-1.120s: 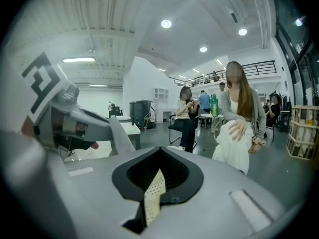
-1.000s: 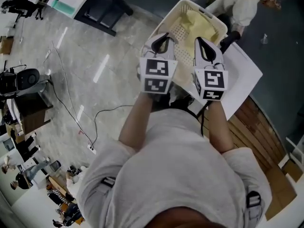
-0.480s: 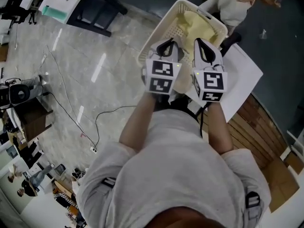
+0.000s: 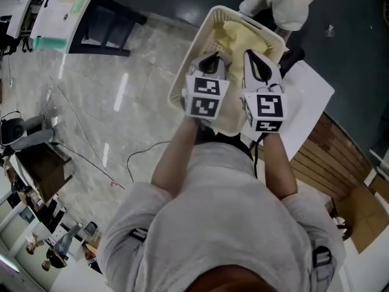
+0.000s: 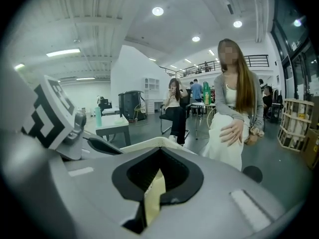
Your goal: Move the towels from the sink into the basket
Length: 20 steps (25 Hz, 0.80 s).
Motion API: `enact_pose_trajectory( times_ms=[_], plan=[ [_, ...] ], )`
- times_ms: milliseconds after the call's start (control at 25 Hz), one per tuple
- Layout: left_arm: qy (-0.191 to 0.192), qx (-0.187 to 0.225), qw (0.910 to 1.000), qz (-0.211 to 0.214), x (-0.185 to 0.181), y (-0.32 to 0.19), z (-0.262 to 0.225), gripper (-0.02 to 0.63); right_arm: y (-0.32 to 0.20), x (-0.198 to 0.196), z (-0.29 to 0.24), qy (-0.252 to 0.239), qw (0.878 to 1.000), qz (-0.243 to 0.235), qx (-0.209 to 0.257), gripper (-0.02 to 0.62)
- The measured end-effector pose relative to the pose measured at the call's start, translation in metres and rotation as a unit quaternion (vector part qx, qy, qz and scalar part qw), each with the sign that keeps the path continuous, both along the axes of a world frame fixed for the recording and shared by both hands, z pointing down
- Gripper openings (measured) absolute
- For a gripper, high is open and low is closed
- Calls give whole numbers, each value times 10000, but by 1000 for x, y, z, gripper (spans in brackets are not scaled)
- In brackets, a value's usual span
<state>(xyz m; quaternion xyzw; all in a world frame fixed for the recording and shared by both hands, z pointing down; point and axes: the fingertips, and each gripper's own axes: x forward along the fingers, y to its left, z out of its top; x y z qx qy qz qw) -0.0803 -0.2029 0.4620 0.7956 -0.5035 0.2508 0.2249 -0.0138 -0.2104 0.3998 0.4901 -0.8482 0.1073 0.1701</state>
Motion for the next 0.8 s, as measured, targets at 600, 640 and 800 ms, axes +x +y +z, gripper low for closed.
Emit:
enact_pose_trajectory(
  times_ms=[600,640,800],
  plan=[
    [147,-466,9976,486,15,-13,36,144,-12,1,24,95,9995,166,-257,6],
    [158,-470,9975,505,16,-11,35,157,-10,2,24,81,9995,161,-248,6],
    [195,-327,9984,425,17,-3,23,167,0,5,19,42,9998,112,-187,6]
  ],
)
